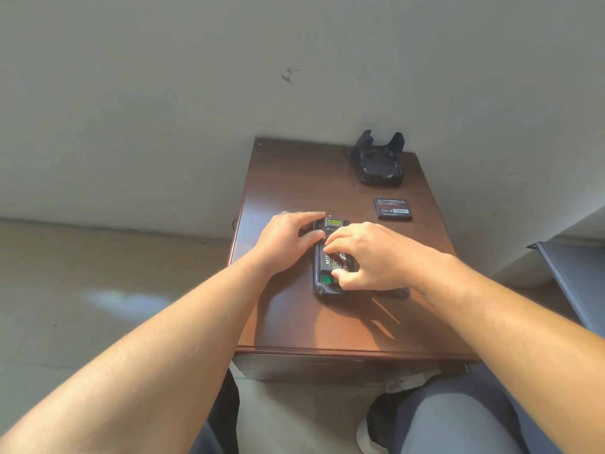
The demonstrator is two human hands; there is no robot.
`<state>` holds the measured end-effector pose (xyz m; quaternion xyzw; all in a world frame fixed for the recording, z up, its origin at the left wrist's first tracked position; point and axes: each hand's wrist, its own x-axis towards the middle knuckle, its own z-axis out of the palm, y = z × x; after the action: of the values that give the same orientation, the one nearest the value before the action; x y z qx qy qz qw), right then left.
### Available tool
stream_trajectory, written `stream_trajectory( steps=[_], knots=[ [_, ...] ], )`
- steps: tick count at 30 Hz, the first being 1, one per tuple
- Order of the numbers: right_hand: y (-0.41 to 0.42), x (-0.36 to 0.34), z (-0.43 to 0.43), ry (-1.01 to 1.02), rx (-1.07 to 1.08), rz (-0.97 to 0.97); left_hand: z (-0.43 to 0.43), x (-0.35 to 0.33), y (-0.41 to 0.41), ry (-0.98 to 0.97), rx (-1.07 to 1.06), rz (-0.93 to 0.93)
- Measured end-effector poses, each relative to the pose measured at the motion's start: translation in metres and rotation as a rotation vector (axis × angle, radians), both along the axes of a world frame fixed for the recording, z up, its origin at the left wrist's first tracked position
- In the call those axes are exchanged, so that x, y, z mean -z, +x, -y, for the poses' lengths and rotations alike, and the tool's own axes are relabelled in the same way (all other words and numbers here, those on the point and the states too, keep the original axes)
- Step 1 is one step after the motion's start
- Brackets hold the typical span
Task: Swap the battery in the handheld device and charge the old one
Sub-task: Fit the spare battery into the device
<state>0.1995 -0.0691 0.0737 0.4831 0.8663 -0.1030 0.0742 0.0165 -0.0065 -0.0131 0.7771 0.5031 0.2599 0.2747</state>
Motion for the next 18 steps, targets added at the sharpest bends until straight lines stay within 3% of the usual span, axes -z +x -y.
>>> stream_trajectory(
  steps=[10, 18],
  knots=[
    [0.006, 0.016, 0.003, 0.055, 0.001, -0.032, -0.003, 0.005, -0.001, -0.004, -0.020, 0.008],
    [0.015, 0.030, 0.004, 0.047, 0.079, -0.180, -0.004, 0.009, -0.001, -0.026, -0.030, 0.015]
  ],
)
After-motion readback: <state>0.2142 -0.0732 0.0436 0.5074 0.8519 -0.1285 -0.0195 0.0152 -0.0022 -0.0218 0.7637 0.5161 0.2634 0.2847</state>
